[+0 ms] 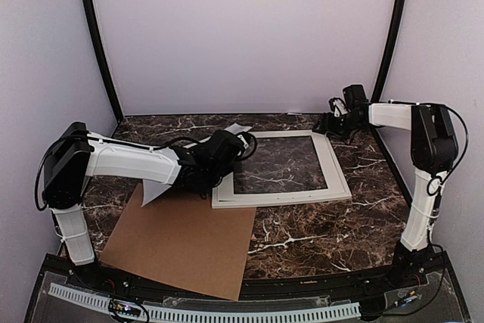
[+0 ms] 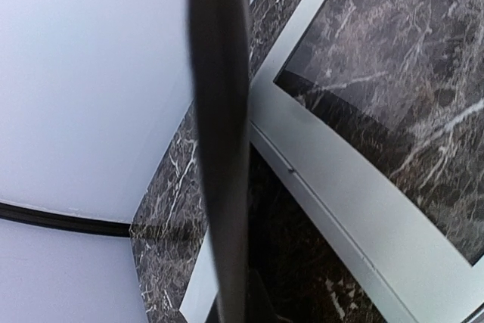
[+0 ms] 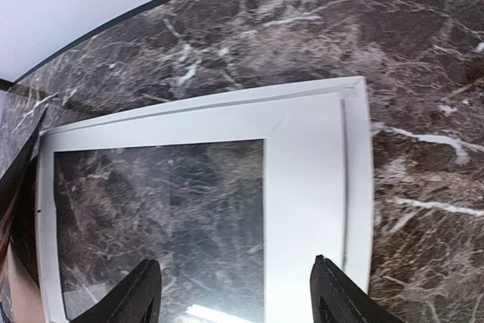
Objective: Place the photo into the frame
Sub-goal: Pick up the mat board from the glass panel.
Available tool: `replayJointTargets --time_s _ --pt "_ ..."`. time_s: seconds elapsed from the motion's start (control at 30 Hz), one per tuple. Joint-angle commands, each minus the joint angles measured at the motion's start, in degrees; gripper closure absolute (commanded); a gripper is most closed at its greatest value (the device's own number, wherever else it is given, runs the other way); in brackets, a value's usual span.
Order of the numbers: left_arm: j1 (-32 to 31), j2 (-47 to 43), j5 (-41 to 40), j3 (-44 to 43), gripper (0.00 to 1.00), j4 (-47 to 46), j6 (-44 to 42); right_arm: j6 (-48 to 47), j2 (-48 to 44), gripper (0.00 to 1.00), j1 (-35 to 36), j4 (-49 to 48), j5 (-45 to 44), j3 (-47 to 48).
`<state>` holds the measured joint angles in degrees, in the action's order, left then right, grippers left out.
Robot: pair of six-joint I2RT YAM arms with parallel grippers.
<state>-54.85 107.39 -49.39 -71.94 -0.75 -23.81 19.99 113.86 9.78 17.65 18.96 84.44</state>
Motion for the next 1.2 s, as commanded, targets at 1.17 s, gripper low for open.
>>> replayJointTargets --time_s 1.17 --pt "-1.24 -6.56 3.24 12.89 0.96 19.14 23.07 -5.00 8.96 0.55 -3.45 2.09 11.13 4.06"
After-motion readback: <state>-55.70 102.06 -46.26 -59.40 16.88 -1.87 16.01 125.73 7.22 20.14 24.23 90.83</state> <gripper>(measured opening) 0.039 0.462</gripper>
